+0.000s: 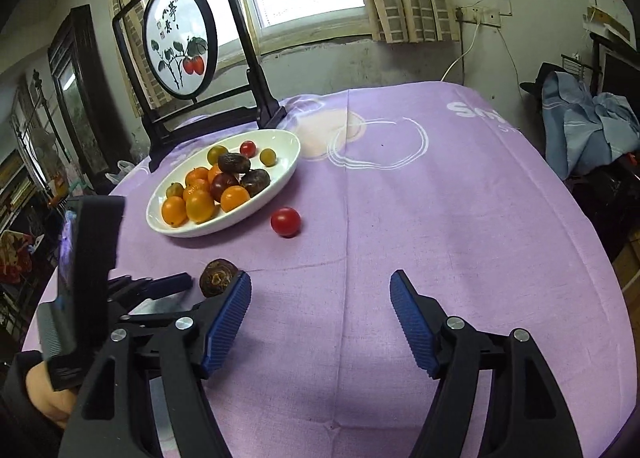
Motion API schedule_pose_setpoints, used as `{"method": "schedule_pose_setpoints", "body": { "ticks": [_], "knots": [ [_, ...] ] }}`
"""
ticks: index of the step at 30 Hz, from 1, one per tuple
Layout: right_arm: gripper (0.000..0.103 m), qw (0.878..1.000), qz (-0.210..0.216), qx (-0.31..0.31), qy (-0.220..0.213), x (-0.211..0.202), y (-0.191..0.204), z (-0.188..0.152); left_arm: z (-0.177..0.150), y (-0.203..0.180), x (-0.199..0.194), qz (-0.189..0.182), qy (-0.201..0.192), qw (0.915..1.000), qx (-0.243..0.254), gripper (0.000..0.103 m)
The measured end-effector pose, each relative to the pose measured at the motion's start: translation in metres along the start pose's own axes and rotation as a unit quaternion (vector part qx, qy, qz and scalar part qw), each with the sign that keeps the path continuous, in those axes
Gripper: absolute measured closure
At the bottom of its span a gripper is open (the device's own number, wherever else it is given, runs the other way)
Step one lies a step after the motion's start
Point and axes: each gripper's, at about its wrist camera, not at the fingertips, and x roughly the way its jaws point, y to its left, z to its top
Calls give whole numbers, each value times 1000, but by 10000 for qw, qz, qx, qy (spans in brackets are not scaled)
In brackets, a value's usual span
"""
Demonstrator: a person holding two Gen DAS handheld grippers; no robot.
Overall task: Organize fruits
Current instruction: 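Grasp the last brown dried fruit with the left tool while the right tool grasps the red tomato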
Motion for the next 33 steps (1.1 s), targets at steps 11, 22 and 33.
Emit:
{"method": "schedule_pose_setpoints", "body": {
  "ticks": [11, 22, 33],
  "knots": [
    [28, 9998, -168, -145, 7, 10, 1, -5, -7, 1, -18, 7, -212, 9991, 372, 61],
    [28, 9986, -95, -334, 388, 35, 21, -16, -38, 66, -61, -49, -243, 9997, 11, 61],
    [32, 9917, -332, -863, 893, 87, 58, 4, -44, 85, -51, -361, -182, 9990, -185, 61]
  ]
}}
